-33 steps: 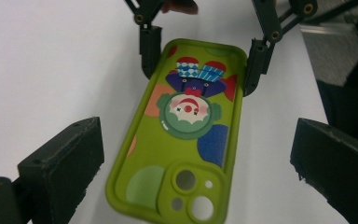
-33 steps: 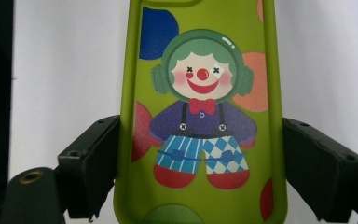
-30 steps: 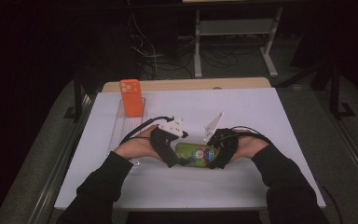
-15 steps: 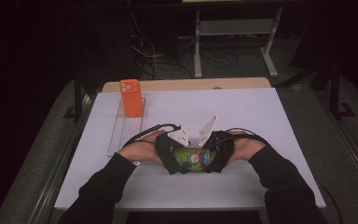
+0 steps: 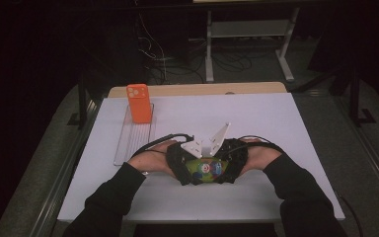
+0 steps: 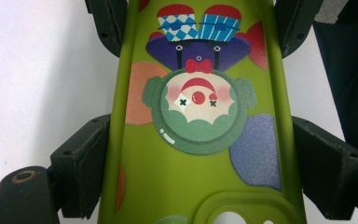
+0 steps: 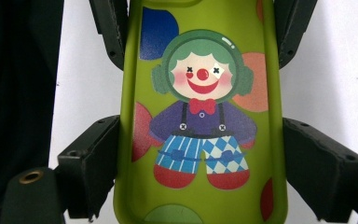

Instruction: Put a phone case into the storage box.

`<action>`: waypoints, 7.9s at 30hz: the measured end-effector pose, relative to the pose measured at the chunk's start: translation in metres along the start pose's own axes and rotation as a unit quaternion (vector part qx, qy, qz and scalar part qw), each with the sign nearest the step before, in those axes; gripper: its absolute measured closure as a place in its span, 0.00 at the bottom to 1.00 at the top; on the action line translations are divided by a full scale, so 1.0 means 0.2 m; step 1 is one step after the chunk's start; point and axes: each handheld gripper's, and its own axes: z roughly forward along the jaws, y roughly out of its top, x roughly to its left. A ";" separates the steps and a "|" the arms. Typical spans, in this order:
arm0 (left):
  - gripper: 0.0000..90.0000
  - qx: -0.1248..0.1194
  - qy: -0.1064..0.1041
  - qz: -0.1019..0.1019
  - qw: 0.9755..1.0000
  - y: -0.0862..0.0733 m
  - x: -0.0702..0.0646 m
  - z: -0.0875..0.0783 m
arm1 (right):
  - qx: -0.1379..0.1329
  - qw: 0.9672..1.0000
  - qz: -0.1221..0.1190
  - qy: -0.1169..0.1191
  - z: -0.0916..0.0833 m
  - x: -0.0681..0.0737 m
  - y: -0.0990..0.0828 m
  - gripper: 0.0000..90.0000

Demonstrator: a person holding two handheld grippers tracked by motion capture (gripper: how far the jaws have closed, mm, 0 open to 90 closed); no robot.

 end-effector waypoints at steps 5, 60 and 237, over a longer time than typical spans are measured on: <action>0.16 0.001 -0.005 0.001 1.000 0.00 0.00 0.00 | -0.001 1.000 0.001 0.001 0.00 0.00 0.00 0.17; 0.17 0.004 0.180 -0.199 0.963 -0.03 0.05 0.02 | -0.182 0.908 0.292 -0.239 0.06 0.06 -0.40 0.02; 0.00 -0.169 0.190 -0.256 0.933 0.03 0.20 -0.18 | -0.277 0.883 0.311 -0.218 0.06 0.00 -0.29 0.85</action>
